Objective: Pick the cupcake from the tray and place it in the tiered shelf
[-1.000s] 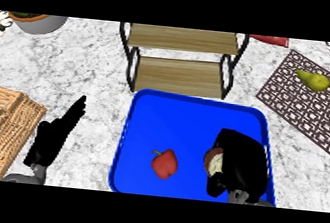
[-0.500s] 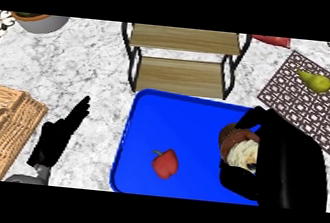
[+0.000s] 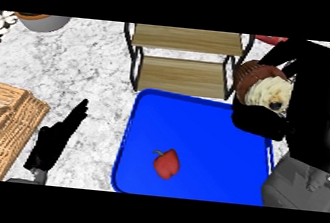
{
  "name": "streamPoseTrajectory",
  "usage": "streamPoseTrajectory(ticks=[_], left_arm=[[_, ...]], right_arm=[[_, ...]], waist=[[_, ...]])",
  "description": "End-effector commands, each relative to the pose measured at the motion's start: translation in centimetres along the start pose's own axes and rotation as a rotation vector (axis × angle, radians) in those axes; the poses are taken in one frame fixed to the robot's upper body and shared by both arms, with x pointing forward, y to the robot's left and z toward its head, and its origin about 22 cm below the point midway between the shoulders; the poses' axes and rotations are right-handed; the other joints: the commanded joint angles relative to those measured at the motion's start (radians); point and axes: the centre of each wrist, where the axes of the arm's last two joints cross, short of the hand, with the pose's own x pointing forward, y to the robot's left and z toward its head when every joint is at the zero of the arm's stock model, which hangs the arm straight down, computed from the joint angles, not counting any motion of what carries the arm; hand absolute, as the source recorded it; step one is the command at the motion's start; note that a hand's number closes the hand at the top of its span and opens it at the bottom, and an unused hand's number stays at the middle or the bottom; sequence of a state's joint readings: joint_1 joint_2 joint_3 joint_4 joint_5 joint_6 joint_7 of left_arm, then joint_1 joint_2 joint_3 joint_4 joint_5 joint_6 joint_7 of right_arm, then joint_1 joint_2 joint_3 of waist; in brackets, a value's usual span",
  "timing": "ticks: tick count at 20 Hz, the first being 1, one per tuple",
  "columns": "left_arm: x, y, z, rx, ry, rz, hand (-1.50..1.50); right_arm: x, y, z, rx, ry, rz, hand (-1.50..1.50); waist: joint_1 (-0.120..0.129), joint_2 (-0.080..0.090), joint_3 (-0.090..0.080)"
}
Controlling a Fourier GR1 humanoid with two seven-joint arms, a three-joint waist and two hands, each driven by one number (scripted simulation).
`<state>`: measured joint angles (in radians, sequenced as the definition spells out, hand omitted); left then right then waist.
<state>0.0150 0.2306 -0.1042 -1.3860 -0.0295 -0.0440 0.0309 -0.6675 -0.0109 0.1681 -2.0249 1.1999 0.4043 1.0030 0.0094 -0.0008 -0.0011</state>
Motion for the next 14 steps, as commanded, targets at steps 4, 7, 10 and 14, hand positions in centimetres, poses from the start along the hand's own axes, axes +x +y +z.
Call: streamPoseTrajectory(ticks=[4, 7, 10, 14], left_arm=[[-0.1, 0.9, -0.8, -0.004, -0.009, -0.005, 0.00], [2.4, -1.2, -0.7, -0.002, -0.018, 0.001, 0.00], [0.5, -1.4, -0.7, -0.005, -0.008, 0.013, 0.00], [1.9, 0.4, -2.0, -0.019, -0.017, -0.007, 0.00]], right_arm=[[3.4, 0.9, -6.6, -0.040, 0.111, 0.039, 1.50], [4.2, 0.8, -9.9, -0.017, 0.128, 0.020, 1.50], [4.0, 0.7, -13.5, -0.009, 0.106, 0.049, 1.50], [3.4, 4.0, -16.0, 0.045, 0.075, 0.095, 1.50]], waist=[[0.004, 0.005, 0.000], [0.013, 0.004, 0.001], [0.012, 0.006, 0.000], [0.015, 0.010, 0.000]])
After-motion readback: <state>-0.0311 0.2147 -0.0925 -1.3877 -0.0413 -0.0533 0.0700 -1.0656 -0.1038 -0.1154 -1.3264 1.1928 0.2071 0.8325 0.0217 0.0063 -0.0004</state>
